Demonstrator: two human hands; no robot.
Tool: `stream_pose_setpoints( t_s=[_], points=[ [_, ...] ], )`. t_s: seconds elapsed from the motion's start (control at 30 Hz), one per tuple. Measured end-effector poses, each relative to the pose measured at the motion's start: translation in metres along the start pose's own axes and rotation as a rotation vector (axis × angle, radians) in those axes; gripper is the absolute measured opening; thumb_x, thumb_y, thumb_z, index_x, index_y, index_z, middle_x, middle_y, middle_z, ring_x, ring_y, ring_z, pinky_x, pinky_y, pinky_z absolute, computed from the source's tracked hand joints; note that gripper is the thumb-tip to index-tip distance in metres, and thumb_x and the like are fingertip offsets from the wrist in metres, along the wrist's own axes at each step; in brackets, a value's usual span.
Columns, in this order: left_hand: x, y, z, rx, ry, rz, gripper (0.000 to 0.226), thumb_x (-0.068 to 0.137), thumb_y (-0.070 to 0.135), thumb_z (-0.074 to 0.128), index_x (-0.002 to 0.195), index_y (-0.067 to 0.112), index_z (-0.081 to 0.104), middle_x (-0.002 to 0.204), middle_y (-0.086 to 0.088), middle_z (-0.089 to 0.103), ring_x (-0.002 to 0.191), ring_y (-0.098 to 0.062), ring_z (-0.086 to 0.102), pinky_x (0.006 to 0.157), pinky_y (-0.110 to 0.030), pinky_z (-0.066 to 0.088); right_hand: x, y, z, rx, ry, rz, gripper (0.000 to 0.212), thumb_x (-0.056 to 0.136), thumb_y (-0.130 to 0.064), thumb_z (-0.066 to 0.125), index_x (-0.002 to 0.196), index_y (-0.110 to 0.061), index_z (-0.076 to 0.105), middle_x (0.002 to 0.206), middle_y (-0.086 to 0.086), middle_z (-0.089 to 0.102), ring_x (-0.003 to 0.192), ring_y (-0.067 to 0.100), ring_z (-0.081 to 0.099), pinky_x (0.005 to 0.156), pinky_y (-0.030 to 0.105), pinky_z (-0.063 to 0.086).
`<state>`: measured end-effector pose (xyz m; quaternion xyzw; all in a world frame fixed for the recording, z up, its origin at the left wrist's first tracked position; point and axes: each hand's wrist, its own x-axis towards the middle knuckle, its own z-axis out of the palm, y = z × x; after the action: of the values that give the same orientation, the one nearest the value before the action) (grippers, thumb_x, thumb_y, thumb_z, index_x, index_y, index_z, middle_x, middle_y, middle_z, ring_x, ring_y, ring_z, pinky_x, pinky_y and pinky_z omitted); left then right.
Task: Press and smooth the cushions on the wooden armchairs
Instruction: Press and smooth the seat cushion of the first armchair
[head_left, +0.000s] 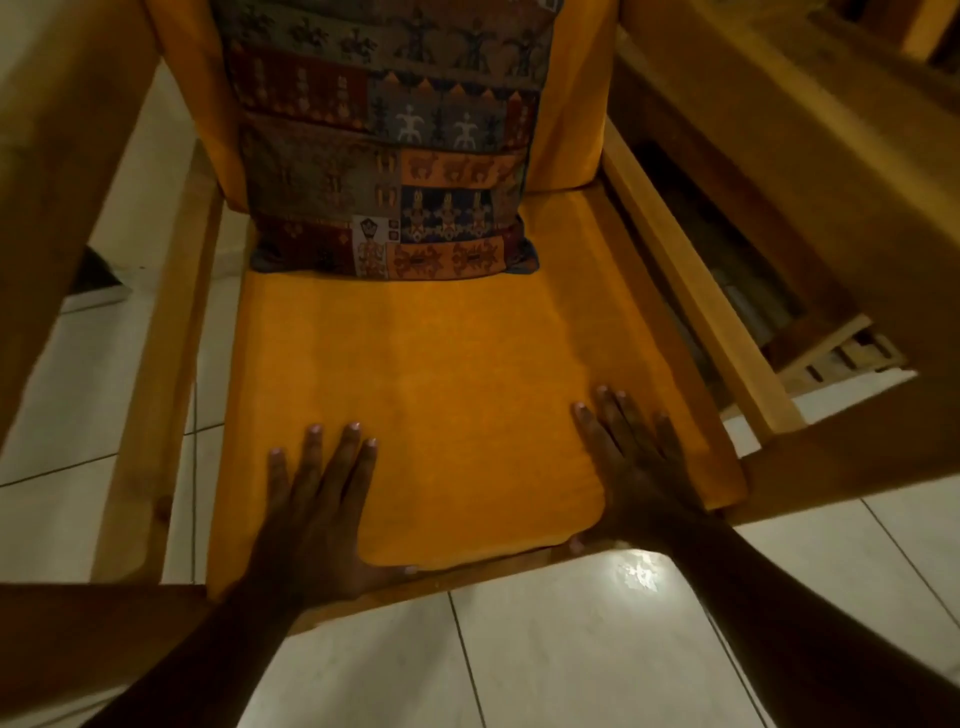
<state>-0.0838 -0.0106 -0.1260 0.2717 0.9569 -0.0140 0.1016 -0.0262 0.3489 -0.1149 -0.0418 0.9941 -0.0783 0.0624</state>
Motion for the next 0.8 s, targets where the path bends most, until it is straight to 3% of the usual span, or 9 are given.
stream_pose_setpoints(
  t_s=[0.3, 0.63, 0.8],
  points=[
    [0.061, -0.013, -0.010, 0.038, 0.049, -0.007, 0.136, 0.056, 0.100, 0.035, 0.155, 0.008, 0.026, 0.164, -0.018, 0.022, 0.149, -0.050, 0.017, 0.112, -0.077, 0.015, 0.067, 0.034, -0.007, -0.027, -0.079, 0.029, 0.154, 0.035, -0.086, 0.070, 0.150, -0.026, -0.015, 0.160, 0.009, -0.012, 0.146, 0.029, -0.013, 0.113, 0.061, -0.004],
    [0.087, 0.006, -0.005, 0.046, 0.103, 0.012, 0.136, 0.056, 0.099, 0.036, 0.156, 0.008, 0.024, 0.165, -0.017, 0.020, 0.149, -0.052, 0.017, 0.112, -0.077, 0.013, 0.087, 0.066, -0.014, -0.048, -0.132, 0.016, 0.159, 0.034, -0.079, 0.076, 0.145, -0.030, -0.027, 0.158, 0.005, -0.024, 0.143, 0.027, -0.022, 0.112, 0.059, -0.010],
    [0.080, 0.011, -0.015, 0.040, 0.031, -0.036, 0.139, 0.054, 0.100, 0.036, 0.158, 0.012, 0.009, 0.168, -0.014, 0.005, 0.152, -0.047, 0.006, 0.115, -0.074, 0.011, 0.085, 0.060, -0.023, -0.079, -0.174, 0.033, 0.159, 0.037, -0.078, 0.077, 0.142, -0.029, -0.031, 0.157, 0.008, -0.027, 0.141, 0.029, -0.026, 0.112, 0.062, -0.008]
  ],
)
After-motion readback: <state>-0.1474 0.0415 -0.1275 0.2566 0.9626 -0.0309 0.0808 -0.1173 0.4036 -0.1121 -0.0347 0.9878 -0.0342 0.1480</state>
